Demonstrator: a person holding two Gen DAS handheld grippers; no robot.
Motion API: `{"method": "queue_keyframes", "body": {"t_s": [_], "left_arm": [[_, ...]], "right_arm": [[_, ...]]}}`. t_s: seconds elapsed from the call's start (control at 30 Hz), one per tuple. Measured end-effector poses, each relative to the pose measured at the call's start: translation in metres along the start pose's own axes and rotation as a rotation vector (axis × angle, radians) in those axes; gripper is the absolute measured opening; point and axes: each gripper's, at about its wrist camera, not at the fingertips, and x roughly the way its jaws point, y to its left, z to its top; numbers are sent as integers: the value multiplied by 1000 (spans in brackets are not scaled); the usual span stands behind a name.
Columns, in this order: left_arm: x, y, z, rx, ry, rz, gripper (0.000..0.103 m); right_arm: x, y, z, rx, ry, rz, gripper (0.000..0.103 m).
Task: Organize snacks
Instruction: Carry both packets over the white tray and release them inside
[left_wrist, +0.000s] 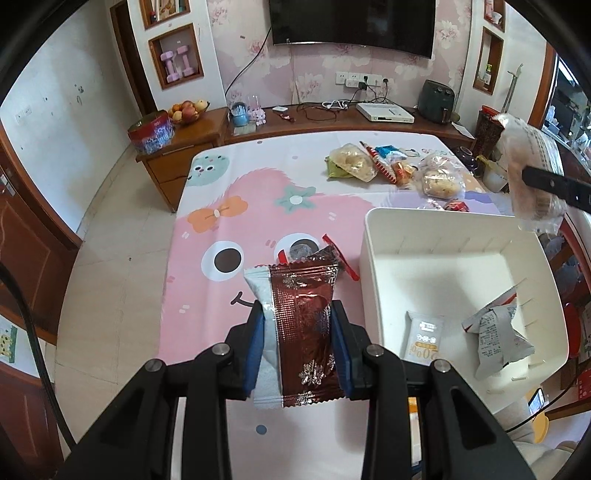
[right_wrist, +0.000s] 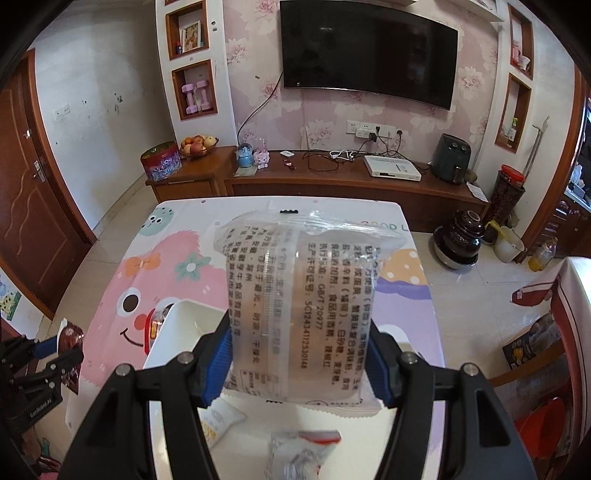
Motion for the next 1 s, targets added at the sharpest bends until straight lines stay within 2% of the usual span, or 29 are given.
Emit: {"method": "queue_keyframes", "body": {"t_s": [0.4, 0.57, 0.73, 0.77, 0.83, 0.87, 0.9, 1.0], "left_arm": [[-36, -63, -4, 74, -93, -37, 32], [-34, -90, -4, 84, -88, -72, 32], [-30, -103, -6, 90, -67, -91, 33], [-27, -106, -7, 91, -56, -92, 36], [-23, -109, -10, 91, -38, -87, 57], [-22, -111, -12, 92, -37, -77, 78], [-23, -112, -15, 92, -47, -62, 87], [-25, -117, -19, 123, -67, -26, 88]], "right_arm": [[-32, -6, -52, 23, 13, -3, 64], [-24, -7, -71, 48, 87, 23, 65], [-15, -5, -85, 39, 158, 36, 71], [-13, -4, -87, 38, 167, 34, 72], [-10, -4, -92, 33, 180, 18, 73], [-9, -4, -95, 30, 179, 8, 73], [-9, -4, -96, 24, 169, -3, 73], [-13, -2, -97, -2, 142, -31, 73]]}}
